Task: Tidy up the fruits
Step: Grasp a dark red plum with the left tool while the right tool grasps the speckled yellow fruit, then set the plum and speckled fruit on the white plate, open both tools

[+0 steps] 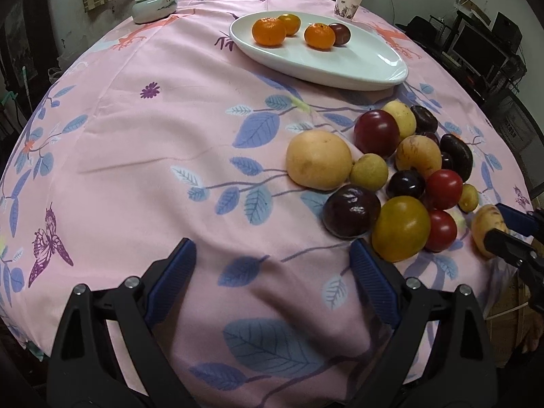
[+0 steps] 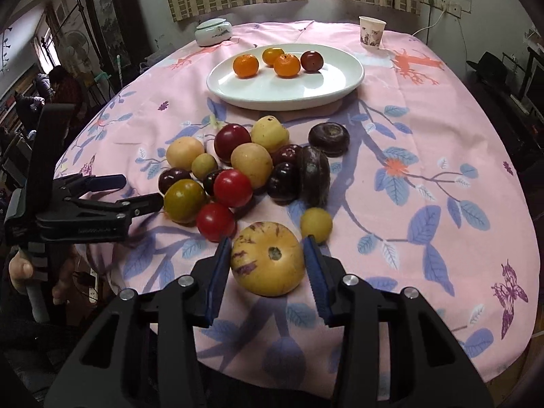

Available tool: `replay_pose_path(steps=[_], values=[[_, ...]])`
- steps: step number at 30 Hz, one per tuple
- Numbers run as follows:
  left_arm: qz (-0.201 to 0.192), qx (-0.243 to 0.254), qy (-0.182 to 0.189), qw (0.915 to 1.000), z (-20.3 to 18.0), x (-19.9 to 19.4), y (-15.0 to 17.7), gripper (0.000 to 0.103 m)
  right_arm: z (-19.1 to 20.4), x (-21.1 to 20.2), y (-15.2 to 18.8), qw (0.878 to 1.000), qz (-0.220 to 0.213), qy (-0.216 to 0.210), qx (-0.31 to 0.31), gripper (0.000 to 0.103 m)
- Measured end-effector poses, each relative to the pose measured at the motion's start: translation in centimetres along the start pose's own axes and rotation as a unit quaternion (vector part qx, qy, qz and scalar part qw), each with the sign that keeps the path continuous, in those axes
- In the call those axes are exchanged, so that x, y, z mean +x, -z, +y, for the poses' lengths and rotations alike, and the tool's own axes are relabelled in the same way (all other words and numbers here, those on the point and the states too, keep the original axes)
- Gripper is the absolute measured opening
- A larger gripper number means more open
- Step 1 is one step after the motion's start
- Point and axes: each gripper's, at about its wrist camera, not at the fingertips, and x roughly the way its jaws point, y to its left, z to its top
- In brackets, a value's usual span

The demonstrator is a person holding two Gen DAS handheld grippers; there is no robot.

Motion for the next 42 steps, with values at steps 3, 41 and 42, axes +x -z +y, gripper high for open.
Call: replay_pose_path(steps=[3, 41, 42], values=[[-0.010, 0.023, 0.001, 0.9997, -1.4, 0.3, -0.2, 0.091, -0.5, -0.1, 0.5, 1.000, -0.001, -0.006, 0.010, 0.044], [-0.068, 0.013, 0.074, 0.9949, -2.0, -3.0, -2.1, 0.033, 0.5, -0.3, -2.6, 0.999, -0.033, -0.012, -0.007, 0.046], [-0.069, 0.014, 0.073, 0.9948, -2.0, -3.2, -2.2, 0.033, 0.5, -0.2, -2.8, 0.999, -0.032, -0.012, -0.008, 0.046]])
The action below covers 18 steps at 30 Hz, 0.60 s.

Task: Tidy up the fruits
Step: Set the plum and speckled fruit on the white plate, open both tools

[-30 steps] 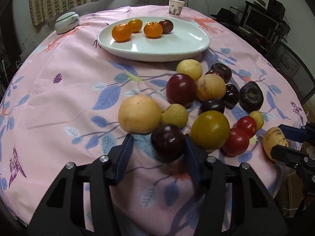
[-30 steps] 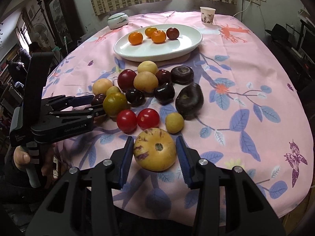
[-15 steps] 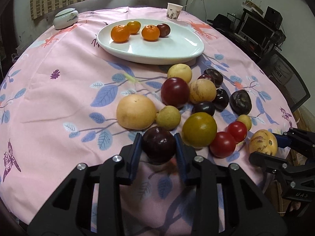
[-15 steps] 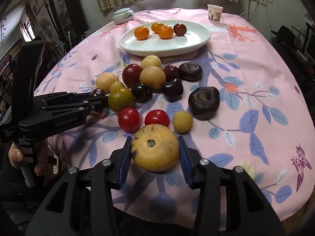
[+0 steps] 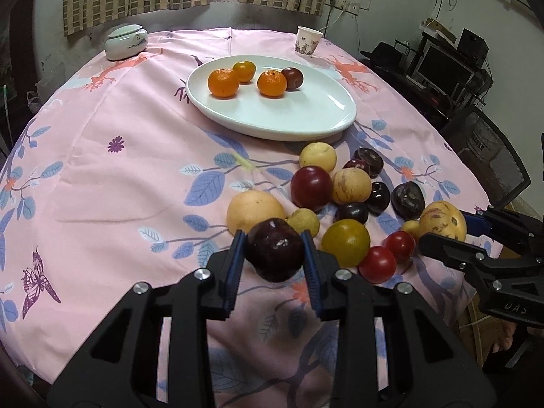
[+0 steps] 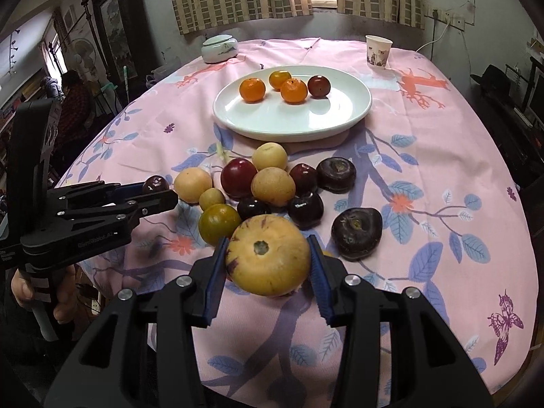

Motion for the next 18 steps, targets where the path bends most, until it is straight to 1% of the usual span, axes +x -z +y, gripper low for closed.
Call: replay_pose_path(steps=[3, 5, 7, 9, 14, 16, 18], values=[[-0.008, 0.002, -0.001, 1.0000, 0.2, -0.4, -1.0, 0.033, 0.0, 0.4, -0.6, 1.000, 0.002, -0.001, -0.004, 0.046], [-0.010, 0.003, -0.003, 0.9999, 0.4, -0.4, -2.2, 0.033, -0.1, 0.7, -1.2, 1.000, 0.004, -0.004, -0.007, 0.046], [-0.011, 0.007, -0.004, 0.9999, 0.6, 0.0, -4.3, 0.033, -0.1, 1.1, -2.3, 1.000, 0.007, -0.003, -0.018, 0.046], [-0.013, 0.018, -0.019, 0.9996, 0.7, 0.7, -7.1, 0.033, -0.2, 1.5, -3.8, 0.999, 0.010, -0.001, -0.032, 0.046], [0.007, 0.015, -0.040, 0.9991, 1.4, 5.2, -14.4, 0.033, -2.2, 4.1, -10.0, 0.999, 0.001, 0.011, -0.038, 0.046], [0.016, 0.006, -0.046, 0.9988, 1.7, 7.4, -16.5, 0.033, -3.4, 6.0, -12.5, 1.000, -0.002, 0.013, -0.029, 0.045], [0.028, -0.004, -0.047, 0.9985, 2.0, 9.5, -17.9, 0.033, -4.4, 7.9, -14.5, 1.000, 0.000, 0.020, -0.020, 0.045]])
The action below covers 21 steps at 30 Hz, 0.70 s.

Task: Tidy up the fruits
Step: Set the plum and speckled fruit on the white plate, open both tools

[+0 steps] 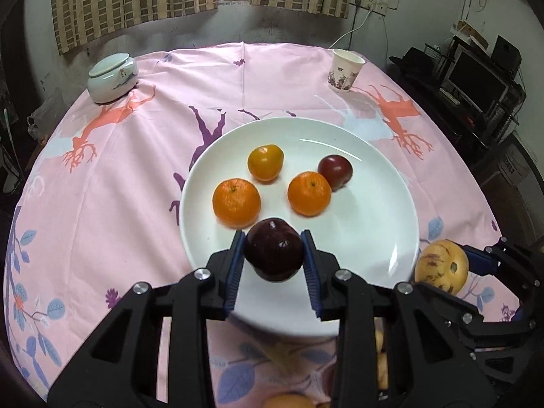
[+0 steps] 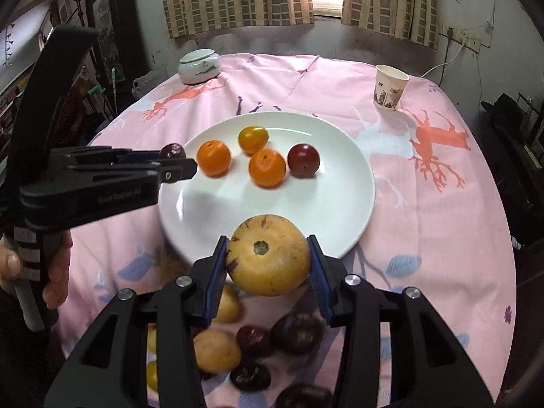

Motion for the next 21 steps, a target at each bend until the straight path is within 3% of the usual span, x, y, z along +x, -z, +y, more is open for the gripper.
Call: replay_pose_path(steps=[6, 14, 16, 17, 18, 21], values=[[0.025, -0.007, 0.004, 0.9997, -0.2, 3.8, -1.8, 0.034, -2.7, 5.2, -2.9, 0.999, 0.025, 0.007, 0.026, 0.045], [0.026, -0.001, -0.002, 0.9997, -0.6, 4.9, -2.8, 0.035, -3.7, 7.4, -4.2, 0.999, 0.027, 0.015, 0.033, 0.046], [0.020, 0.003, 0.001, 0.9998, -0.6, 4.5, -3.2, 0.044, -3.6, 7.3, -4.5, 0.999, 0.018, 0.031, 0.026, 0.062], [0.011, -0.001, -0.001, 0.9999, -0.5, 3.9, -3.3, 0.057, -3.6, 7.0, -4.7, 0.999, 0.007, 0.049, 0.022, 0.069], [0.000, -0.004, -0.001, 1.0000, -0.4, 3.2, -3.5, 0.071, -3.5, 6.6, -4.9, 0.998, -0.003, 0.059, 0.018, 0.069], [-0.024, -0.007, 0.000, 0.9997, 0.0, 0.8, -3.5, 0.072, -3.8, 5.1, -5.4, 0.998, -0.014, 0.056, 0.022, 0.069]])
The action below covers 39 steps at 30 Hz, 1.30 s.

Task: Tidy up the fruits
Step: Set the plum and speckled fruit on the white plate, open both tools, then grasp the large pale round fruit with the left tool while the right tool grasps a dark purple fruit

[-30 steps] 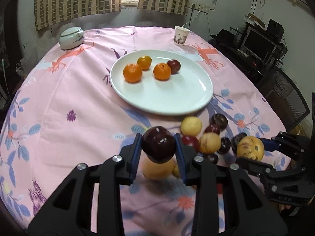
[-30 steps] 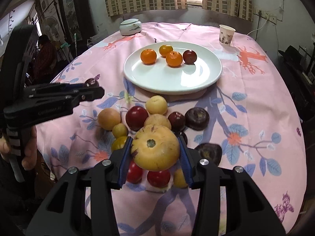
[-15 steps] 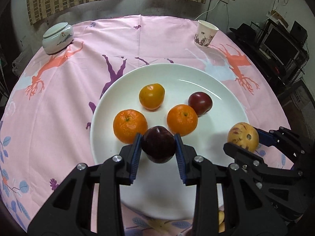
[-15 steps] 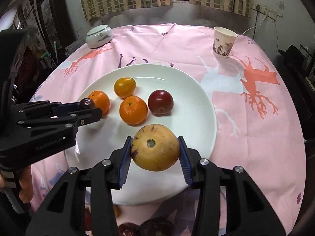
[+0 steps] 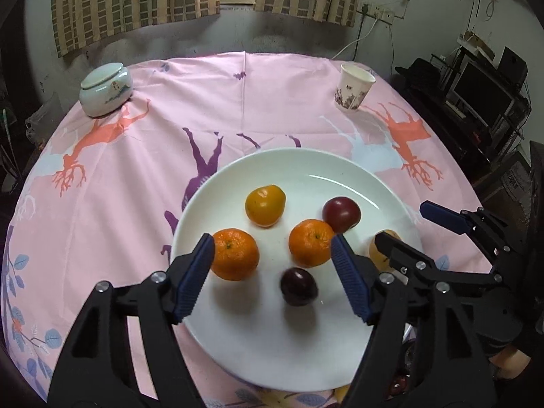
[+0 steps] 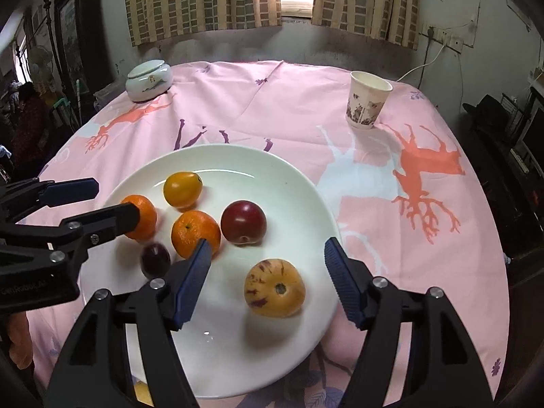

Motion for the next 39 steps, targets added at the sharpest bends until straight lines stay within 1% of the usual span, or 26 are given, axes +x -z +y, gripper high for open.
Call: replay_pose_path(steps=[3, 5, 6, 8, 14, 17, 23, 26, 28, 31, 34, 37, 39], values=[[-0.015, -0.003, 0.002, 0.9999, 0.1, -2.5, 0.7, 0.073, -0.1, -2.0, 0.2, 1.000, -0.009, -0.005, 0.002, 0.069], [-0.025, -0.003, 0.002, 0.9997, 0.1, -4.2, 1.7, 0.077, 0.2, -3.7, 0.7, 1.000, -0.014, -0.002, -0.005, 0.070], [-0.031, -0.003, -0.001, 0.9995, 0.0, -5.1, 2.4, 0.077, 0.5, -4.4, 1.1, 1.000, -0.016, -0.002, -0.007, 0.074], [-0.040, -0.003, -0.007, 0.9992, -0.1, -6.8, 3.8, 0.077, 1.0, -6.2, 2.4, 1.000, -0.022, 0.001, -0.011, 0.077], [-0.067, -0.013, -0.029, 0.9973, -0.2, -11.1, 8.3, 0.081, 2.2, -11.0, 7.2, 1.000, -0.027, 0.001, -0.013, 0.077], [-0.075, -0.010, -0.040, 0.9963, -0.6, -12.3, 10.2, 0.081, 2.8, -13.1, 9.4, 0.999, -0.035, -0.004, -0.004, 0.078], [-0.071, -0.006, -0.034, 0.9969, -1.1, -13.5, 12.9, 0.081, 3.7, -15.8, 12.4, 0.999, -0.039, -0.018, 0.013, 0.078], [-0.068, -0.003, -0.035, 0.9971, -1.3, -13.7, 14.1, 0.082, 4.0, -16.4, 13.6, 0.999, -0.038, -0.019, 0.016, 0.078], [-0.065, -0.002, -0.039, 0.9971, -1.0, -13.8, 15.4, 0.084, 3.8, -16.7, 14.7, 0.999, -0.034, -0.017, 0.019, 0.078], [-0.060, -0.004, -0.054, 0.9967, 0.0, -13.6, 17.7, 0.087, 3.0, -16.7, 17.1, 0.999, -0.022, -0.007, 0.027, 0.078], [-0.046, -0.009, -0.049, 0.9977, 1.2, -13.0, 20.0, 0.088, 2.0, -15.6, 19.6, 0.999, -0.005, 0.008, 0.036, 0.078], [-0.032, -0.014, -0.054, 0.9979, 2.1, -12.2, 21.4, 0.088, 1.1, -13.9, 21.4, 0.998, 0.011, -0.006, 0.058, 0.078], [-0.022, -0.017, -0.060, 0.9978, 2.6, -11.6, 22.0, 0.088, 0.1, -13.1, 21.3, 0.996, 0.010, -0.014, 0.083, 0.078]])
